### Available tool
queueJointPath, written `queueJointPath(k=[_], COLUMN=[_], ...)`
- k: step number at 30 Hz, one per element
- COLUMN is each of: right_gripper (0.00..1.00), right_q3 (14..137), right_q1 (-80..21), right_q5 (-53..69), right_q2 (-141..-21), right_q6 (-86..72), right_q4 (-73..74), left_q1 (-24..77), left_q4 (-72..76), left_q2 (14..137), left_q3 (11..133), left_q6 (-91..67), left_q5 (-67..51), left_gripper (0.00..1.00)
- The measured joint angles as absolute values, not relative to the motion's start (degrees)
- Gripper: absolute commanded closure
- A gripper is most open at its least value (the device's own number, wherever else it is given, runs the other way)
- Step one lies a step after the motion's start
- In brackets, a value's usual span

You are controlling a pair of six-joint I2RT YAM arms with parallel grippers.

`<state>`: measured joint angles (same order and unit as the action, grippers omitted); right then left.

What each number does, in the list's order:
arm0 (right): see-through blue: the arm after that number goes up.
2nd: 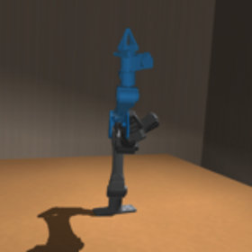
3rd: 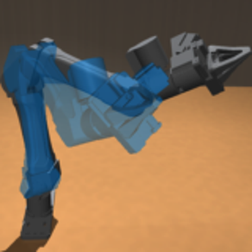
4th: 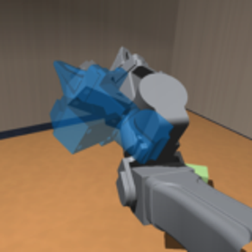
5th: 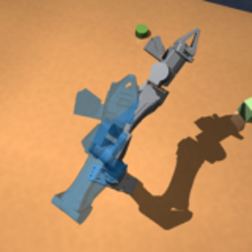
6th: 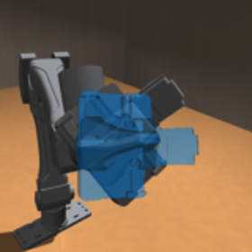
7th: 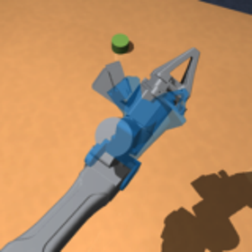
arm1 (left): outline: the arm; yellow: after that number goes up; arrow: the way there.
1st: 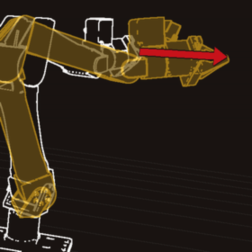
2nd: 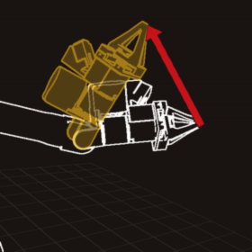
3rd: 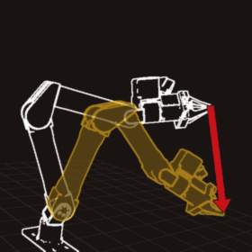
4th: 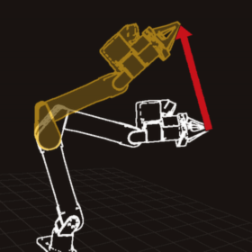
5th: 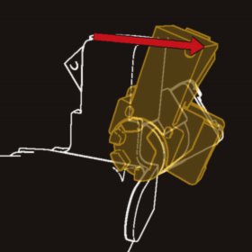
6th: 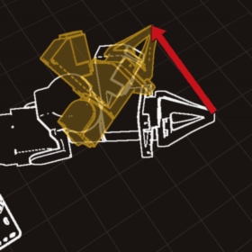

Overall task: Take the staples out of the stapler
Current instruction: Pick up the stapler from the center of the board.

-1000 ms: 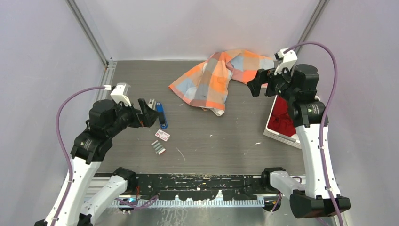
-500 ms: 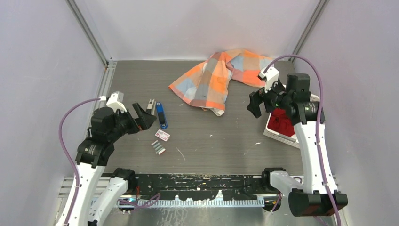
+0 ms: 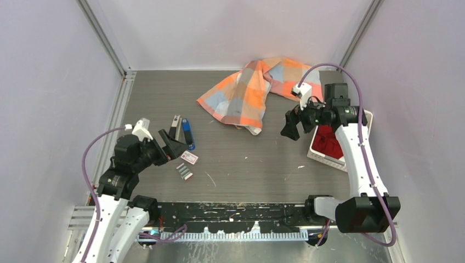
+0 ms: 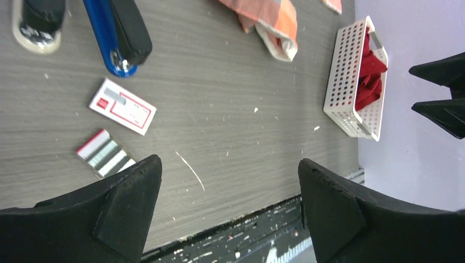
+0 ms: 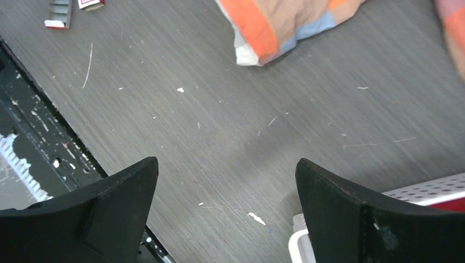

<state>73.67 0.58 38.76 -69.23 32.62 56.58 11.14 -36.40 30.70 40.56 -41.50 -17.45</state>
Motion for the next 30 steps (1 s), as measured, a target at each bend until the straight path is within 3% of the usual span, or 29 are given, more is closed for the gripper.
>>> queueJointPath(k=[8, 14, 24, 30], right_gripper=[0.00, 0.00, 0.00, 0.00], right_q3=[61.36, 54.61, 48.07, 47.55], right_q1=[0.60, 0.60, 0.60, 0.60], right_q5=[44.05, 50.19, 56.77, 56.86], right_q2=[-67.94, -65.10, -57.67, -56.97], right_q6=[29.26, 23.62, 20.71, 20.73], right_q4=[47.90, 37.01, 27.31, 26.44], left_q1=[11.86, 19.14, 40.97, 44.42], left_q4=[-35.03, -31.59, -29.74, -33.39], left_q2=[31.31, 30.57, 32.47, 37.19], left_q3=[34.85, 31.07, 31.18, 35.44], left_q6=[-44.40, -45.74, -47.81, -45.82], left_q5=[-22.02, -20.29, -3.92, 5.67], left_gripper=[0.10, 0.12, 0.16, 0.16])
